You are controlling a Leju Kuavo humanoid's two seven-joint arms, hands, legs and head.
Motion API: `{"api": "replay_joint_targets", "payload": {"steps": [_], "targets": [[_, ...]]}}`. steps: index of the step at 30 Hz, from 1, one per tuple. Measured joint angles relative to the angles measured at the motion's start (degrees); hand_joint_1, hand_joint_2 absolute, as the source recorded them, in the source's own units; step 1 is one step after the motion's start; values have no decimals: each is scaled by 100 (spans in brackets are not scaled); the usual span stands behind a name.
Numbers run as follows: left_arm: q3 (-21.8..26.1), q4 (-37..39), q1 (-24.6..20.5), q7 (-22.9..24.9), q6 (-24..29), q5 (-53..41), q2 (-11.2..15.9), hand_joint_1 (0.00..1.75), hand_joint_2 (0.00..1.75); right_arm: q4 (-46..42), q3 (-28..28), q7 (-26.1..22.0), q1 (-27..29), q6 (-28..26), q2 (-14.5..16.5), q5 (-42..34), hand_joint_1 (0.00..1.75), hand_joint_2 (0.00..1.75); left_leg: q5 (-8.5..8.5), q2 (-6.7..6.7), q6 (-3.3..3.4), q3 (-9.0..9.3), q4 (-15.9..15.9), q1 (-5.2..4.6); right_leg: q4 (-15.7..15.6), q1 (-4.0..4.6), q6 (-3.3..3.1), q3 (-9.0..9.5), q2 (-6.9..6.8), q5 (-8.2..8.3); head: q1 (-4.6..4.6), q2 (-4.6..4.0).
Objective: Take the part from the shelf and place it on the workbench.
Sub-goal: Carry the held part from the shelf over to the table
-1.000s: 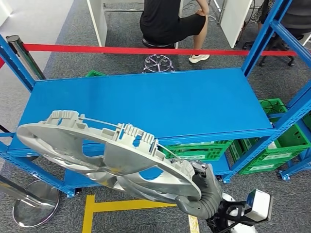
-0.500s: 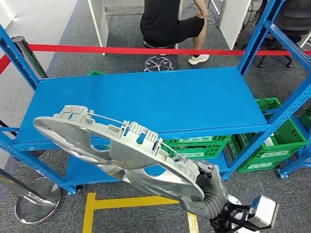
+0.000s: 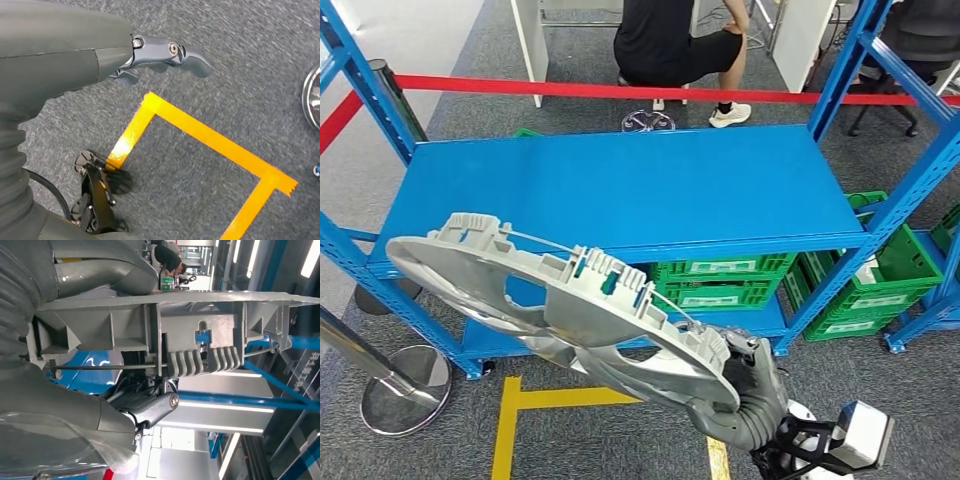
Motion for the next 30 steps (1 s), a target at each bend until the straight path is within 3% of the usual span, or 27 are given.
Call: {"api": "replay_joint_targets", "payload": {"steps": [2,4,5,6,7,8,10,12,13,15,16,18,20,21,22,23,24,26,27,28,30], "targets": [[-54,-19,19,14,18,14,-2,0,175,-1,-3,4,5,0,0,1,175,175,129,25,99,-118,-22,6,215,-16,53,-114,15,-299,18,-1],[-94,-37,22,20,20,14,-5,0,175,-1,-8,7,5,0,0,1,175,175,262,38,156,-282,-22,-3,837,-20,75,-297,26,-904,44,0],[-106,-39,23,21,21,14,-8,0,175,-1,-9,7,5,0,0,1,175,175,329,40,164,-369,-18,-15,1196,-19,79,-356,29,-1124,47,0],[-115,-40,23,21,21,14,-10,0,175,-1,-9,8,6,0,0,2,175,175,398,42,169,-461,-12,-30,1469,-17,77,-357,31,-1218,48,0],[-121,-40,23,21,21,14,-11,0,175,-1,-9,8,6,0,0,2,175,175,460,44,169,-556,-7,-45,1583,-12,66,-281,31,-1169,48,0],[-126,-40,24,21,21,14,-12,0,175,-1,-9,9,5,0,0,2,175,175,515,45,165,-639,-3,-58,1497,-6,44,-115,31,-1002,48,0],[-135,-41,25,21,20,14,-16,0,175,-3,-9,9,2,0,0,2,175,175,615,43,145,-767,5,-84,840,28,-39,462,30,-714,47,0],[-155,-42,35,22,20,15,-21,0,175,-15,-11,10,-5,-1,0,3,175,175,711,41,106,-831,30,-108,-40,67,-119,1075,26,-791,44,-1],[-165,-42,40,23,20,15,-21,0,175,-22,-13,10,-7,-1,0,2,175,175,757,44,79,-848,38,-110,-327,85,-144,1245,24,-890,43,0],[-174,-44,50,25,20,16,-14,0,175,-29,-17,9,-7,-2,0,1,175,175,825,46,13,-879,52,-94,-492,87,-182,1271,19,-919,44,-1],[-178,-47,56,26,21,16,-10,0,175,-31,-19,9,-4,-2,0,0,175,175,778,42,-26,-903,92,-84,-492,79,-213,1243,7,-880,42,0],[-184,-54,71,29,23,16,-3,0,175,-32,-17,12,4,1,0,2,175,175,395,32,-105,-1021,483,-56,-503,57,-275,1184,-38,-796,13,-1],[-188,-55,79,30,25,16,-2,0,175,-32,-15,13,11,2,0,1,175,175,-103,30,-174,-1212,1216,-25,-486,60,-298,1117,-101,-745,-23,-2],[-191,-55,81,31,24,16,-1,0,175,-32,-14,13,12,2,0,2,175,175,-218,30,-198,-1263,1508,-8,-467,60,-295,1081,-141,-730,-27,-2],[-194,-55,83,31,24,16,-1,0,175,-32,-14,13,13,1,0,2,175,175,-224,32,-216,-1238,1631,8,-441,60,-291,1045,-186,-722,-28,-2],[-196,-55,86,32,24,16,-1,0,175,-32,-14,13,13,1,0,2,175,175,-127,40,-225,-1105,1523,24,-409,58,-282,1014,-236,-723,-29,-2],[-198,-56,89,32,24,16,0,0,175,-32,-15,13,12,0,0,2,175,175,28,71,-227,-883,1213,37,-373,56,-266,995,-287,-733,-29,-2],[-205,-58,88,33,24,16,2,0,175,-32,-16,13,12,0,0,2,175,175,220,258,-187,-435,471,21,-314,66,-216,974,-387,-765,-33,-2],[-211,-62,88,33,24,16,3,0,175,-32,-16,14,11,0,0,2,175,175,243,347,-147,-319,241,0,-292,80,-184,979,-438,-775,-31,-2],[-217,-66,89,33,24,16,3,0,175,-33,-15,14,9,0,0,3,175,175,223,398,-105,-286,138,-25,-279,92,-157,983,-489,-775,-35,-1],[-223,-73,100,33,25,16,2,0,175,-36,-13,14,2,1,0,4,175,175,243,331,-25,-326,89,-37,-271,102,-97,988,-572,-773,-35,-1]]}}
